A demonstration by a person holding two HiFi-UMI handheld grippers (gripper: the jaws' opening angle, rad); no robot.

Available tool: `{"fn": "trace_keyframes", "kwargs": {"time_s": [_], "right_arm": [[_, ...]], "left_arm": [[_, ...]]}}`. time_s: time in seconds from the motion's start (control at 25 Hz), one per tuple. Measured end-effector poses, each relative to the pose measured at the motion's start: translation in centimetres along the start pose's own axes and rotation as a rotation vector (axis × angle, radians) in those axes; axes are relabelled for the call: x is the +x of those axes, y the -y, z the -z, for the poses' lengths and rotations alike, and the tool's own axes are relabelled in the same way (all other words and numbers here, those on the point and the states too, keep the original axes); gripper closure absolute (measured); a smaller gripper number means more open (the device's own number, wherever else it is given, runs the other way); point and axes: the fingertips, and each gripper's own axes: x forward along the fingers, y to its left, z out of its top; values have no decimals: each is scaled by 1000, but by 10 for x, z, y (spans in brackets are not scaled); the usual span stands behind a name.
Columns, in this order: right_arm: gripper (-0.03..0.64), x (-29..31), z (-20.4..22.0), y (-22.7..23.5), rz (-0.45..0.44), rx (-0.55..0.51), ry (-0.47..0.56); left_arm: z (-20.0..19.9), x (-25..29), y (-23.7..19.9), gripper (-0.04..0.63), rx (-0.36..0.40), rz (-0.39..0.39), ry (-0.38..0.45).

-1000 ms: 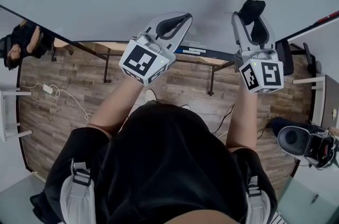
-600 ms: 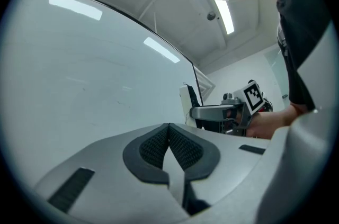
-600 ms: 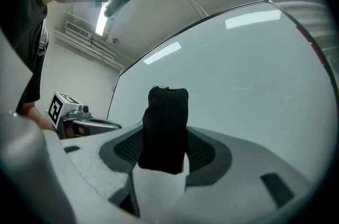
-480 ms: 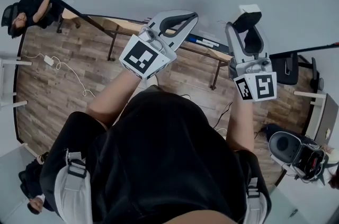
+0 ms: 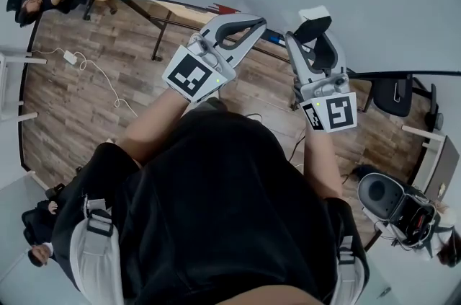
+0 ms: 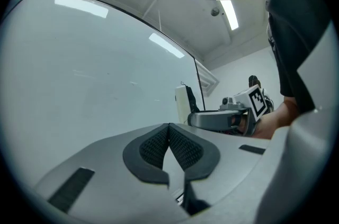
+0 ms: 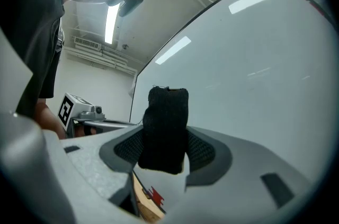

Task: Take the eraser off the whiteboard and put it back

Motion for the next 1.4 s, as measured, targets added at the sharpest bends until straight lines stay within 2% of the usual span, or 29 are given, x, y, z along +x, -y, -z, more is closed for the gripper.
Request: {"fn": "trace_keyframes", "kwargs": {"time_s": [0.44, 0.72, 0.88, 1.16, 1.4], "right_arm": [[390, -7, 22, -12, -14, 30, -19], [390, -11, 18, -12, -14, 26, -15], [390, -14, 15, -12, -12, 26, -5], [390, -22, 14, -6, -15, 32, 10], [390, -43, 13, -8, -31, 40, 24]], "left_arm": [[23, -16, 3, 601, -35, -35, -40], [18, -18, 9, 601, -27, -16, -33], [21, -18, 8, 601, -17, -27, -52], [12, -10, 12, 601, -7, -36, -30], [6, -12, 33, 601, 6, -61, -38]]}}
